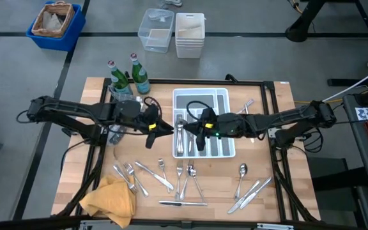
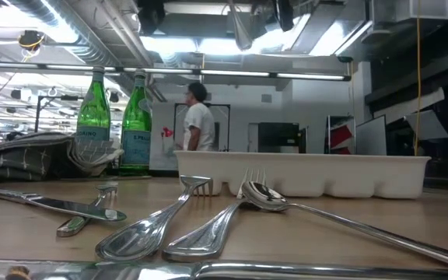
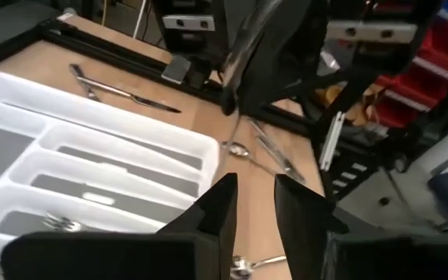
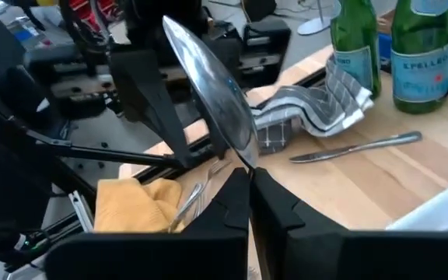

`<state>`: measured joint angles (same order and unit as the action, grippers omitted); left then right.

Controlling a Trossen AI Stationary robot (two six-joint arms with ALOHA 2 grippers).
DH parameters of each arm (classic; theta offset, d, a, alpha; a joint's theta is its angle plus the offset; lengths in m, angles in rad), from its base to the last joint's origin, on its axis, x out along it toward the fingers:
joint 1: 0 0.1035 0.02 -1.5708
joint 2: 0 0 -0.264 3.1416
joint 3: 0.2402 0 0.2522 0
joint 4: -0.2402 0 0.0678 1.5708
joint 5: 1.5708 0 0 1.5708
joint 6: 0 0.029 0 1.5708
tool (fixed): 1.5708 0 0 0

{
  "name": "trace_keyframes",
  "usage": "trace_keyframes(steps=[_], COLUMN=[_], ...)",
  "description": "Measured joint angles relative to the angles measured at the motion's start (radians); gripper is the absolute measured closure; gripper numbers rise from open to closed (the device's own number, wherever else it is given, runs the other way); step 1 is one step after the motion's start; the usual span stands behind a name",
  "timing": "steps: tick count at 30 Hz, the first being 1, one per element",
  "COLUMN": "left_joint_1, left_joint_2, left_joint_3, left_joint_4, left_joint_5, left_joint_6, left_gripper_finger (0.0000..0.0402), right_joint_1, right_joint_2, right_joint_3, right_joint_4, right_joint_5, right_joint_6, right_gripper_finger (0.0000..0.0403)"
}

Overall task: Sort silverware
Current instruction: Put the silver spoon into the silverware tray

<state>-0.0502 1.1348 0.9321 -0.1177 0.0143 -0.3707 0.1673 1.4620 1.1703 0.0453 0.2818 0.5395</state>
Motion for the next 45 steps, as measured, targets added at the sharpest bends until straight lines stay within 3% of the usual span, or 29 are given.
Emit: trace_keyframes(steps=[8, 12, 16, 22, 28, 37, 45], left_joint_1=[0.022, 0.041, 0.051, 0.043, 0.043, 0.043, 0.043], left_joint_2=[0.021, 0.021, 0.021, 0.021, 0.027, 0.027, 0.027], left_joint_3=[0.0, 0.0, 0.0, 0.0, 0.0, 0.0, 0.0], left_joint_4=[0.007, 0.094, 0.185, 0.185, 0.188, 0.186, 0.186], left_joint_5=[-0.029, -0.032, -0.029, -0.029, -0.029, -0.034, -0.037], left_joint_6=[0.068, 0.066, 0.069, 0.084, 0.086, 0.105, 0.089], left_gripper_finger=[0.0269, 0.0247, 0.0244, 0.0251, 0.028, 0.0389, 0.0397], right_joint_1=[0.002, 0.002, 0.002, 0.002, 0.002, 0.002, 0.002], right_joint_2=[0.003, 0.016, 0.035, 0.043, 0.043, 0.043, 0.042], right_joint_3=[0.0, -0.001, -0.001, -0.001, -0.001, -0.001, 0.0], right_joint_4=[0.013, 0.011, 0.016, 0.016, 0.016, 0.016, 0.017], right_joint_5=[-0.019, -0.029, -0.038, -0.038, -0.038, -0.037, -0.029], right_joint_6=[-0.025, -0.025, -0.025, -0.025, -0.025, -0.02, -0.016], right_gripper_finger=[0.0398, 0.0398, 0.0398, 0.0398, 0.0398, 0.0397, 0.0395])
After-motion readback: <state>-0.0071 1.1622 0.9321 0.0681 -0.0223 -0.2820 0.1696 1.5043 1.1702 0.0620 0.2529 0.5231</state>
